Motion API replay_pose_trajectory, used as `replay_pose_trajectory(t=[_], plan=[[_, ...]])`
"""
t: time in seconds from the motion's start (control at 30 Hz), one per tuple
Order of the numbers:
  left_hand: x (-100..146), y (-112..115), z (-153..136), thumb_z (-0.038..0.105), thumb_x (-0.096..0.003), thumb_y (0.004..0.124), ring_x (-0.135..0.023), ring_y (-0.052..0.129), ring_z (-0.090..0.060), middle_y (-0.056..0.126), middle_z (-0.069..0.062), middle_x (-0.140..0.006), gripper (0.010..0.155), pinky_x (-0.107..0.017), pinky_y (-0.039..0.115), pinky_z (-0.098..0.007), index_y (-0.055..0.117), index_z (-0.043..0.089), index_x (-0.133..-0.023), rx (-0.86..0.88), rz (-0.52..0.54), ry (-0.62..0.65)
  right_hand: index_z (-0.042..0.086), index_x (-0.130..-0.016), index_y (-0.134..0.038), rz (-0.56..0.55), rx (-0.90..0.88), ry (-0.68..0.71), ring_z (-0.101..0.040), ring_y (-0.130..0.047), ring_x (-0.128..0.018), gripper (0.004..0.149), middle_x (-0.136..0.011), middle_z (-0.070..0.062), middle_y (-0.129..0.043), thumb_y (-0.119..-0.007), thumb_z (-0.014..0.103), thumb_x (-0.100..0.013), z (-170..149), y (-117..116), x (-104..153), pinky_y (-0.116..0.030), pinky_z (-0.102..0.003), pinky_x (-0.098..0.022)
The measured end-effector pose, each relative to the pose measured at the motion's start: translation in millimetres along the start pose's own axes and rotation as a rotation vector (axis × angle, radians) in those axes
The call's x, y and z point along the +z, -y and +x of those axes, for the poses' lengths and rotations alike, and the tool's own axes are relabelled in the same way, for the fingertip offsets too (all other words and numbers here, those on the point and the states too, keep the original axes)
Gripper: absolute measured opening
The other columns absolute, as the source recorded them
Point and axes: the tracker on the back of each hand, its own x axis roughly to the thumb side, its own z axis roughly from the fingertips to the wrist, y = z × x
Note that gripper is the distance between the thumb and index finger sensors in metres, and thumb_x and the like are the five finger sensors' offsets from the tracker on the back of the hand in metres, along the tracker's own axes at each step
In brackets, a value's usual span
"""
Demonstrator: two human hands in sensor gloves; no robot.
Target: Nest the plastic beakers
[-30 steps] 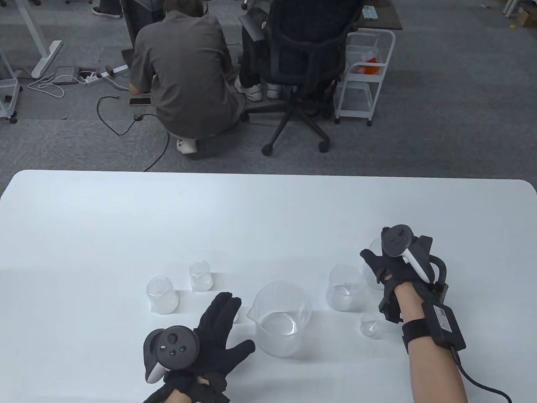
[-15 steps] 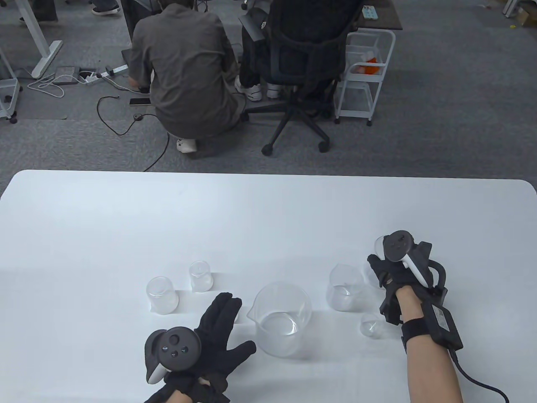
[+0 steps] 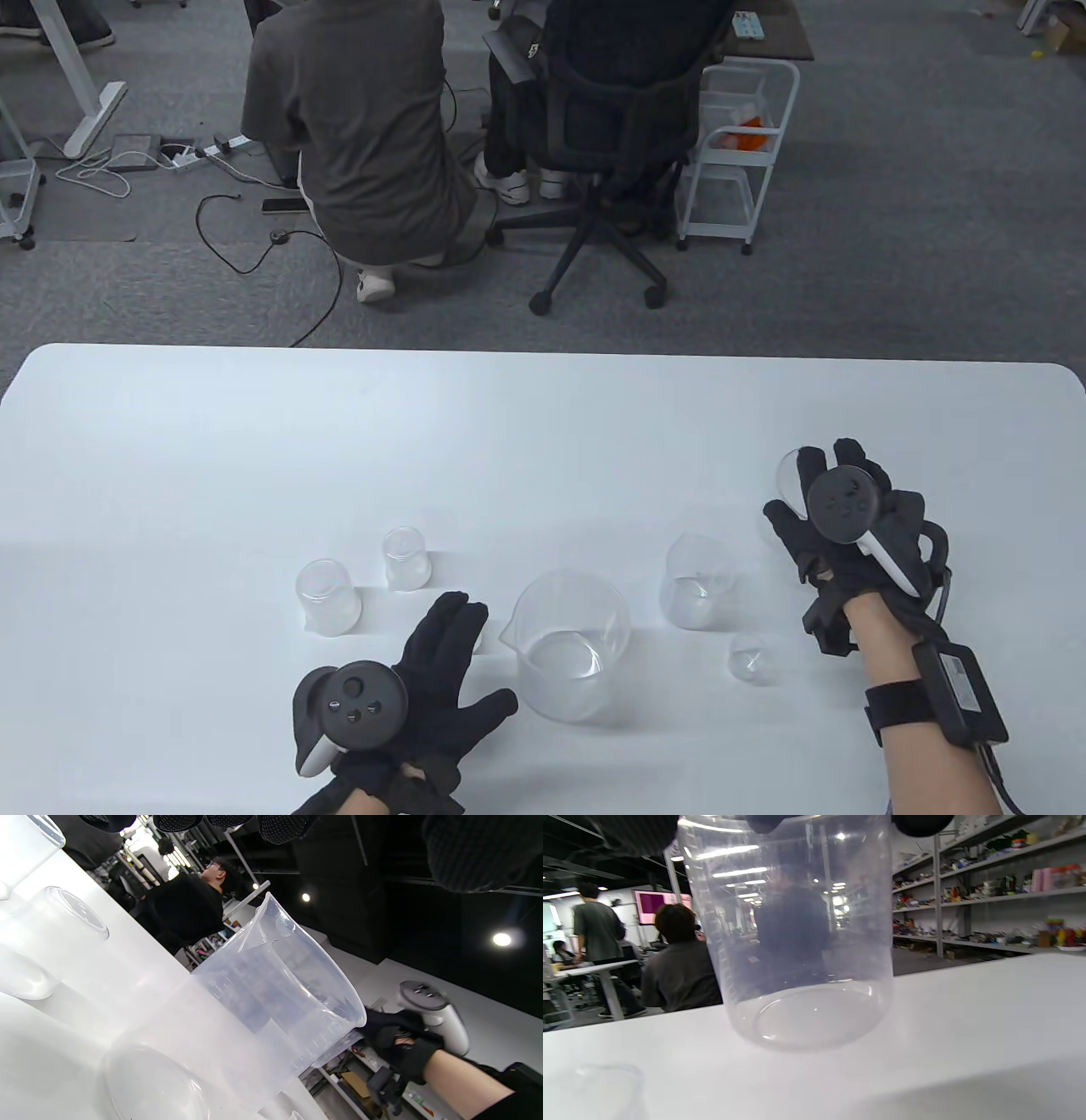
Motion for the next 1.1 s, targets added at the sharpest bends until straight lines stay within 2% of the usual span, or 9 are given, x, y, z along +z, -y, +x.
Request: replay_pose_trajectory(t=[0.23,0.43,0.57,0.73,1.1], plan=[[0,1,0,0.072,-0.0404,0.069,-0.104,0.039,-0.055,0.027,-0.022,-0.111,0.095,-0.068,0.05,-0.07,0.04,0.011,-0.107,-0.005,-0.006,-0.005,0.019,-0.105,-0.042,-0.071,-0.059,0.249,-0.049,-0.04,-0.102,0.077,-0.116,-0.02,-0.026,-0.071,0.06,-0.046,48,53,35,-0.053,-0.055,-0.068],[0,1,0,0.072,-0.0404,0.069,-0.104,0.039,-0.055,0.028,-0.022,-0.111,0.094,-0.068,0.05,-0.07,0.041,0.011,-0.107,-0.006,-0.009,-0.005,0.018,-0.105,-0.042,-0.056,-0.129,0.433,-0.049,-0.04,-0.102,0.077,-0.116,-0.021,-0.026,-0.071,0.06,-0.047,98,67,65,-0.053,-0.056,-0.068],[0,1,0,0.071,-0.0406,0.069,-0.104,0.039,-0.055,0.028,-0.022,-0.111,0.094,-0.068,0.05,-0.07,0.041,0.011,-0.107,-0.006,-0.008,-0.005,0.019,-0.105,-0.042,-0.014,-0.162,0.538,-0.049,-0.041,-0.102,0.077,-0.116,-0.021,-0.026,-0.07,0.06,-0.047,128,60,83,-0.053,-0.056,-0.068],[0,2,0,0.072,-0.0405,0.069,-0.104,0.039,-0.055,0.028,-0.022,-0.111,0.094,-0.068,0.05,-0.07,0.04,0.011,-0.107,-0.007,-0.015,-0.012,0.019,-0.105,-0.041,0.064,-0.156,0.636,-0.049,-0.041,-0.102,0.077,-0.116,-0.021,-0.026,-0.07,0.06,-0.047,157,37,102,-0.053,-0.057,-0.068],[-1,2,0,0.071,-0.0405,0.069,-0.104,0.039,-0.055,0.027,-0.022,-0.111,0.094,-0.068,0.05,-0.07,0.041,0.011,-0.107,-0.013,-0.025,-0.015,0.018,-0.105,-0.041,0.185,-0.097,0.683,-0.049,-0.041,-0.101,0.078,-0.116,-0.022,-0.026,-0.07,0.06,-0.047,178,-22,113,-0.051,-0.058,-0.068]])
